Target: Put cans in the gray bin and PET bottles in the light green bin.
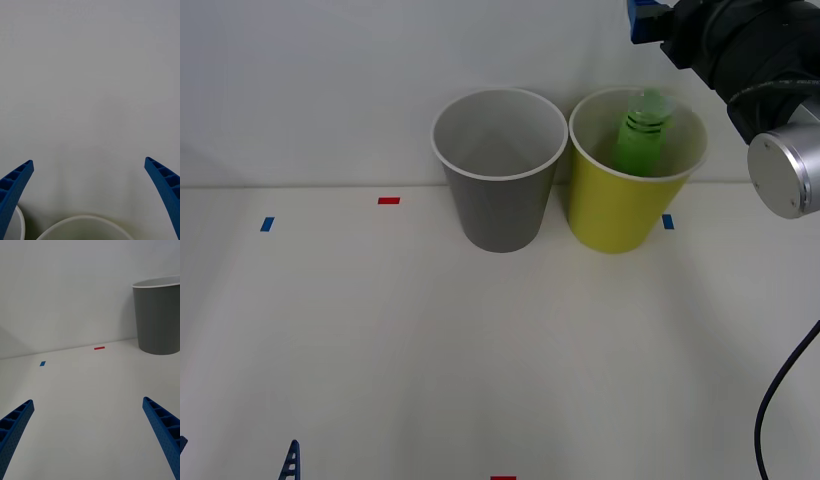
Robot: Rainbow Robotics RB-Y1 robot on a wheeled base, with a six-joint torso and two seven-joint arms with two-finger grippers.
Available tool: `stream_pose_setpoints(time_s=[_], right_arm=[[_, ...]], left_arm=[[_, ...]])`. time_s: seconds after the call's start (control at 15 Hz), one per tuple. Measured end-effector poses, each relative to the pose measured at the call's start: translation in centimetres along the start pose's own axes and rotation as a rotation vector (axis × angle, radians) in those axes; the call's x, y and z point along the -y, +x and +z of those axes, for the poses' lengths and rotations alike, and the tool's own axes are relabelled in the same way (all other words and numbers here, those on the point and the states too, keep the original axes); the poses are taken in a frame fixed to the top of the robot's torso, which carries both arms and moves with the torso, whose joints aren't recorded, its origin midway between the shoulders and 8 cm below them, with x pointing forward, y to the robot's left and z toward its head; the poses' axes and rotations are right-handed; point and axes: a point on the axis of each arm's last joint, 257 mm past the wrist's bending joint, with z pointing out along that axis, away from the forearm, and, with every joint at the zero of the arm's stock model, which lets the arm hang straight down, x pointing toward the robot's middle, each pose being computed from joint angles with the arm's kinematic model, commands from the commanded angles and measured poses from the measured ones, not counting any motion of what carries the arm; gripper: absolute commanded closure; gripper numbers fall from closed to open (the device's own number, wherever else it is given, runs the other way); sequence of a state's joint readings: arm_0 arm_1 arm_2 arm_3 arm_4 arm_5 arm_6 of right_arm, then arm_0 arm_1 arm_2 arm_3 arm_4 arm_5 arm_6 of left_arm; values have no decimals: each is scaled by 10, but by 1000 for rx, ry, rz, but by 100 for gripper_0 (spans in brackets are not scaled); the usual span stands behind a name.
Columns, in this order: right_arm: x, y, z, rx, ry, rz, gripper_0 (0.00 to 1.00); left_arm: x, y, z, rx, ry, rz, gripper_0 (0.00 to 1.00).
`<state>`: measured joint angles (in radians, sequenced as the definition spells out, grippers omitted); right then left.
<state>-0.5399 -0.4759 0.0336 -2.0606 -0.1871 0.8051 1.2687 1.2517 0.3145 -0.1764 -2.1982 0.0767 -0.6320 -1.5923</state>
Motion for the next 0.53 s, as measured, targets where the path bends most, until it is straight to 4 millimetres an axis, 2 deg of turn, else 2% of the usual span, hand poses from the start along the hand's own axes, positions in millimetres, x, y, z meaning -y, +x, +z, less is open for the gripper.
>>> stream_pose_setpoints(time_s=[0.33, 0.4, 0.53], right_arm=[[3, -2, -5, 37, 2, -10, 0], [8, -4, -10, 49, 18, -21, 0], [20, -7, -33, 74, 54, -32, 0]], left_arm=[[0, 0, 0, 0, 0, 0, 0], [0, 0, 0, 0, 0, 0, 0], [0, 0, 0, 0, 0, 0, 0]])
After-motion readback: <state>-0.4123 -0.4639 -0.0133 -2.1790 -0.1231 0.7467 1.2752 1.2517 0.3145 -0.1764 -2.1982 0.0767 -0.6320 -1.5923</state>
